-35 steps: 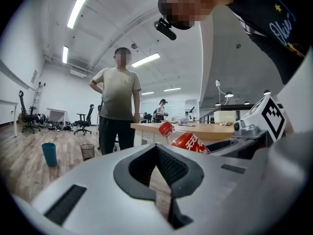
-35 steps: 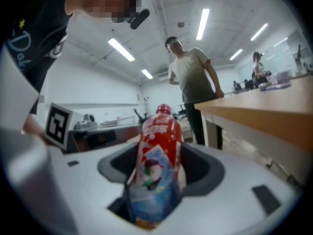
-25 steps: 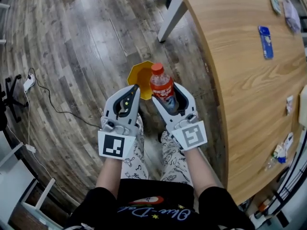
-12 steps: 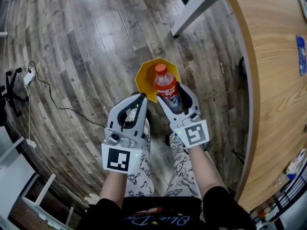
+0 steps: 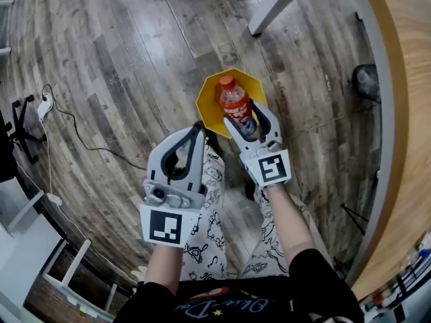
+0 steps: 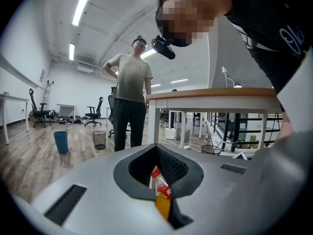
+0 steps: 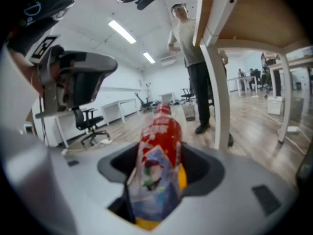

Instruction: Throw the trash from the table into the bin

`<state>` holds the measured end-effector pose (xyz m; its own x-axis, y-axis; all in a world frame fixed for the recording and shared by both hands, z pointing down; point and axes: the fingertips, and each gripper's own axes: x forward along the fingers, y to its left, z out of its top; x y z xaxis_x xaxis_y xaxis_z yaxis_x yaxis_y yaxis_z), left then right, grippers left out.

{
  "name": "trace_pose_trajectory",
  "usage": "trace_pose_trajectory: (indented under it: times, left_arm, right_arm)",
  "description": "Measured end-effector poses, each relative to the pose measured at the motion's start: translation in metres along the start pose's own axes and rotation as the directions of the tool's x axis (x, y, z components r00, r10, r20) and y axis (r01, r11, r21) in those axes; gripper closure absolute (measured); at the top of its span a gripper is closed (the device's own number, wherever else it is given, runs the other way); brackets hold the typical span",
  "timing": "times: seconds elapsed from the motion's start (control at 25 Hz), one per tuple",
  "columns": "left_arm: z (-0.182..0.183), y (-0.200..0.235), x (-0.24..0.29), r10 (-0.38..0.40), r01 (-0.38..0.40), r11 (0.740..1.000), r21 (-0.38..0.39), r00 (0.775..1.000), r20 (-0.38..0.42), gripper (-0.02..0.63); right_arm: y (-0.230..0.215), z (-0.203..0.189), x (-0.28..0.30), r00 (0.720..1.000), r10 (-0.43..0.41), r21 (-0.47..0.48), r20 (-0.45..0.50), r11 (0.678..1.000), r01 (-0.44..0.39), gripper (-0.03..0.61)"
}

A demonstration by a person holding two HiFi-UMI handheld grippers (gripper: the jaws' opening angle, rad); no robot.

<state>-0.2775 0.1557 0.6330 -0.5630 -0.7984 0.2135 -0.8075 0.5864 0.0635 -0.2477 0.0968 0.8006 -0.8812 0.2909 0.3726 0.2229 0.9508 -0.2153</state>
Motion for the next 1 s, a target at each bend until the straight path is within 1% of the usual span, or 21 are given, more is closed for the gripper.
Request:
trace_pose_trajectory:
  times: [0.28, 0.44, 0.52, 0.64, 0.72, 0.84, 1.0]
  left_arm:
    - [-0.004, -0.009, 0.004, -0.043, 0.044, 0.999, 0.025, 0.999, -0.016, 0.603]
    - [-0.009, -0.008, 0.001, -0.045, 0.049, 0.997, 0.068, 0.998, -0.047, 0.603]
    - [-0.007, -0.008, 0.002, -0.045, 0.048, 0.997, 0.063, 0.998, -0.047, 0.603]
    - [-0.003, -0.008, 0.002, -0.042, 0.044, 0.998, 0.042, 0.998, -0.044, 0.603]
    - [0.001, -0.006, 0.002, -0.039, 0.040, 0.999, 0.031, 0.998, -0.038, 0.603]
    - [0.004, -0.005, 0.003, -0.038, 0.040, 0.998, 0.041, 0.999, -0.034, 0.603]
    - [0.005, -0.004, 0.003, -0.027, 0.028, 0.999, 0.036, 0.999, -0.033, 0.603]
  right_arm:
    - [-0.012, -0.042, 0.015, 0.995, -0.033, -0.023, -0.094, 0.999, 0.031, 0.299]
    - [-0.012, -0.055, 0.022, 0.992, -0.035, -0.041, -0.120, 0.999, 0.030, 0.298]
    - [-0.009, -0.058, 0.025, 0.991, -0.021, -0.044, -0.134, 0.999, 0.015, 0.298]
    - [-0.008, -0.067, 0.025, 0.983, -0.015, -0.056, -0.184, 0.998, 0.004, 0.298]
    - [-0.008, -0.071, 0.026, 0.978, -0.022, -0.063, -0.205, 0.998, 0.009, 0.298]
    - [-0.012, -0.075, 0.026, 0.973, -0.045, -0.061, -0.228, 0.998, 0.032, 0.299]
    - [-0.013, -0.077, 0.026, 0.967, -0.038, -0.044, -0.251, 0.999, 0.028, 0.298]
